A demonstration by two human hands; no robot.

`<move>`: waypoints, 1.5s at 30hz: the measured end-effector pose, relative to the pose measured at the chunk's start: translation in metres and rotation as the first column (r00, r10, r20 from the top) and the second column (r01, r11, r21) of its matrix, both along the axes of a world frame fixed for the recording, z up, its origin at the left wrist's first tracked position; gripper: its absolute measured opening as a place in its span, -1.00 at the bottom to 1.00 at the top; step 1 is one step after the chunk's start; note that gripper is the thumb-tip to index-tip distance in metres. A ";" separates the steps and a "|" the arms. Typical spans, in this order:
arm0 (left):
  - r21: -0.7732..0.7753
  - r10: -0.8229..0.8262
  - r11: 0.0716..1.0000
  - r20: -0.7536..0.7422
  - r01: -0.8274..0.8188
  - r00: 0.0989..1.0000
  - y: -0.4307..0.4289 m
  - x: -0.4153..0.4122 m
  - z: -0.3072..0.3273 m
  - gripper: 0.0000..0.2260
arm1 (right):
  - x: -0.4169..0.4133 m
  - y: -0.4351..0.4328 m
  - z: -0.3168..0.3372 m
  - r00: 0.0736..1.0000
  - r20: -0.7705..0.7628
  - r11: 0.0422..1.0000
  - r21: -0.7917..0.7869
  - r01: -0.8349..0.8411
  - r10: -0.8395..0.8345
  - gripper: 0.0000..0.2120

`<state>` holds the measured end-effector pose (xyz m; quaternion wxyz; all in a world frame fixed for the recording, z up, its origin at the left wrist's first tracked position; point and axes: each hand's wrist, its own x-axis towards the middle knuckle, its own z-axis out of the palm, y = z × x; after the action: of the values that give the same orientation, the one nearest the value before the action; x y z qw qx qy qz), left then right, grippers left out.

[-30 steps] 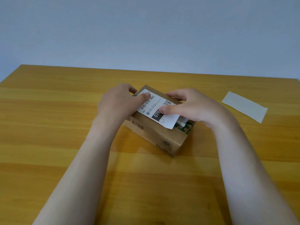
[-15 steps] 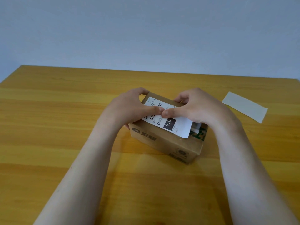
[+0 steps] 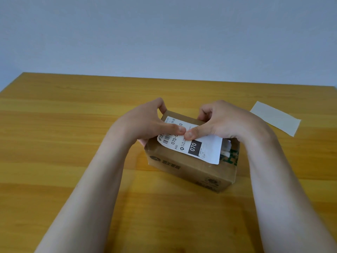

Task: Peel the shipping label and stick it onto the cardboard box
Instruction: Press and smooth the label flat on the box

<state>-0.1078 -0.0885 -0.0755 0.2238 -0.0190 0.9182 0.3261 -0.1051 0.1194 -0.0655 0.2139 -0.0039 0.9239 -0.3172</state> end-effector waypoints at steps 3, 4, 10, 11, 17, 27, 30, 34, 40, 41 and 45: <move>0.042 0.036 0.998 -0.020 -0.035 0.999 0.000 -0.001 -0.003 -0.51 | 0.001 0.001 0.000 1.000 0.004 1.000 0.002 -0.005 0.005 -0.51; 0.049 0.039 0.998 -0.026 -0.037 0.999 0.000 -0.001 -0.004 -0.51 | 0.001 0.000 0.000 1.000 0.006 1.000 0.002 -0.013 0.013 -0.51; 0.060 0.054 0.997 -0.084 -0.049 0.995 0.001 -0.001 -0.006 -0.58 | 0.001 0.000 0.001 0.999 0.003 0.999 0.014 -0.033 0.033 -0.52; 0.075 0.057 0.996 -0.091 -0.050 0.994 0.001 -0.002 -0.007 -0.59 | 0.001 0.000 0.000 1.000 0.000 0.999 0.010 -0.031 0.031 -0.51; 0.097 0.064 0.994 -0.124 -0.052 0.990 0.001 -0.004 -0.011 -0.71 | -0.004 -0.002 -0.009 0.996 -0.078 0.999 -0.043 0.029 -0.032 -0.46; 0.099 0.055 0.994 -0.135 -0.042 0.989 0.003 -0.003 -0.012 -0.80 | -0.003 -0.005 -0.012 0.977 -0.212 0.995 0.079 0.055 -0.037 -0.50; 0.120 0.051 0.992 -0.159 -0.032 0.986 0.004 -0.002 -0.010 -0.71 | 0.002 -0.007 -0.008 0.955 -0.290 0.988 0.123 0.098 -0.058 -0.62; 0.026 0.149 0.989 -0.257 -0.147 0.955 -0.006 -0.004 -0.008 -0.72 | 0.010 -0.007 0.007 0.910 -0.386 0.976 0.090 0.199 -0.150 -0.49; -0.073 0.165 0.978 -0.303 -0.195 0.939 -0.007 -0.004 0.000 -0.68 | 0.006 -0.010 0.005 0.948 -0.277 0.980 0.075 0.184 -0.157 -0.16; -0.054 0.166 0.981 -0.269 -0.187 0.949 -0.007 -0.003 0.001 -0.66 | 0.005 -0.010 0.003 0.955 -0.250 0.982 0.064 0.178 -0.157 -0.11; 0.075 0.092 0.994 -0.098 -0.085 0.991 -0.006 0.000 0.002 -0.50 | -0.002 -0.011 -0.006 0.979 -0.150 0.990 -0.039 0.136 -0.140 0.09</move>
<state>-0.1077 -0.0943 -0.0731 0.1628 -0.0354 0.9146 0.3684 -0.1067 0.1087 -0.0712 0.1202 0.0330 0.9309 -0.3433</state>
